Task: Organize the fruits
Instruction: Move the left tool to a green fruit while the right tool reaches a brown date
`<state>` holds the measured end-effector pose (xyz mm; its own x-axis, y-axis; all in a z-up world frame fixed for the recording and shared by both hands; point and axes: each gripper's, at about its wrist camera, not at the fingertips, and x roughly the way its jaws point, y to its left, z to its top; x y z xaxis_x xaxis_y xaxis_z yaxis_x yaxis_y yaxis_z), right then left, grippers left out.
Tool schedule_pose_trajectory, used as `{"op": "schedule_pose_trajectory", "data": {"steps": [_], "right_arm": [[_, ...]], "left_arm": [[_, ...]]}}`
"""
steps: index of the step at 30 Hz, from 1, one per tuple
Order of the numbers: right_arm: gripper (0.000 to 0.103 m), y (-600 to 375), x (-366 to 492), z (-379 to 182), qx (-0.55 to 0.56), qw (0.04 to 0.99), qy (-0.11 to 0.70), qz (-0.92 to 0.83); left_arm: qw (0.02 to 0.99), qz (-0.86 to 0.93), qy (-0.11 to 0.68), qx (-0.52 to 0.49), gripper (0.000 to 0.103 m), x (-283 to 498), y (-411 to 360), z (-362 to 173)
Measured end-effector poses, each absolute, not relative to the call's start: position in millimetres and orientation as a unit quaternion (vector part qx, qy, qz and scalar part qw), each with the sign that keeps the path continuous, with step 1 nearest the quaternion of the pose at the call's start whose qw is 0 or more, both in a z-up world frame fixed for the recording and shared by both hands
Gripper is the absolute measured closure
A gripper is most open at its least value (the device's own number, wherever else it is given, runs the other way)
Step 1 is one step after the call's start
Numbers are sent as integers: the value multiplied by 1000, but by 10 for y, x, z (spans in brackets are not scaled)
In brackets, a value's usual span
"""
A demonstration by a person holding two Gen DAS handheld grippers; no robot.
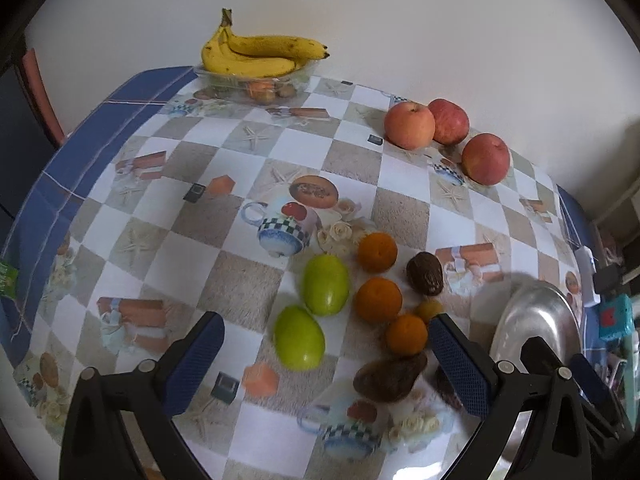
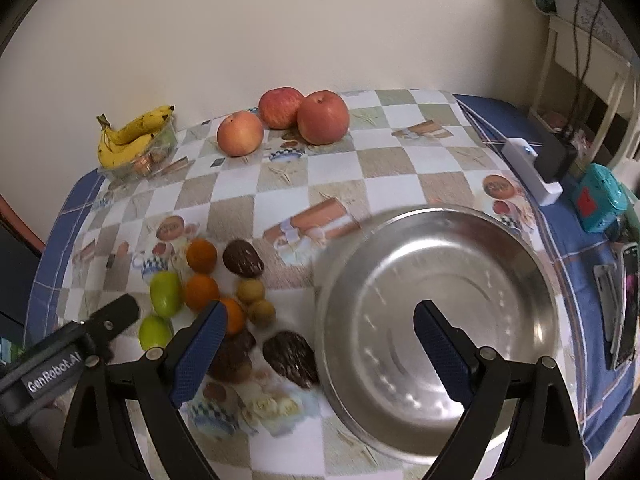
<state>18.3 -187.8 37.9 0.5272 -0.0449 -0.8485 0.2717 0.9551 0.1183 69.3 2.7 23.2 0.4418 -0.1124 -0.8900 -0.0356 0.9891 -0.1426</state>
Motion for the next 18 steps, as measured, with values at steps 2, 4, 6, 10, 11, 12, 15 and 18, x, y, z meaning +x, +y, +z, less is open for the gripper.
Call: {"op": "schedule_pose_trajectory", "data": {"steps": [2,4,6,10,11,12,15,18], "right_arm": [[9,-1898,262,338,123,864,480,-91],[9,-1931,364,272,128,861,484,-88],[9,-1952,448,204,133,858,489,-86],[9,-1937,564,96,133,855,496,-74],[9,-1919,570,85,128,855,497,-71],[9,-1889,573,77,120,856,498,-66],[10,-1813,552,102,106,861,494,-48],[14,-1734,518,114,98,862,496,-27]], "left_arm": [[839,-23,538,-75,0,789,32,147],[833,-20,546,-84,0,874,59,69],[829,-21,552,-87,0,943,91,-4],[823,-18,557,-105,1,970,218,-76],[824,-16,556,-105,1,964,233,-74],[825,-17,555,-106,1,958,248,-68],[824,-26,555,-109,3,937,270,-61],[819,-29,563,-110,10,914,257,-94]]}}
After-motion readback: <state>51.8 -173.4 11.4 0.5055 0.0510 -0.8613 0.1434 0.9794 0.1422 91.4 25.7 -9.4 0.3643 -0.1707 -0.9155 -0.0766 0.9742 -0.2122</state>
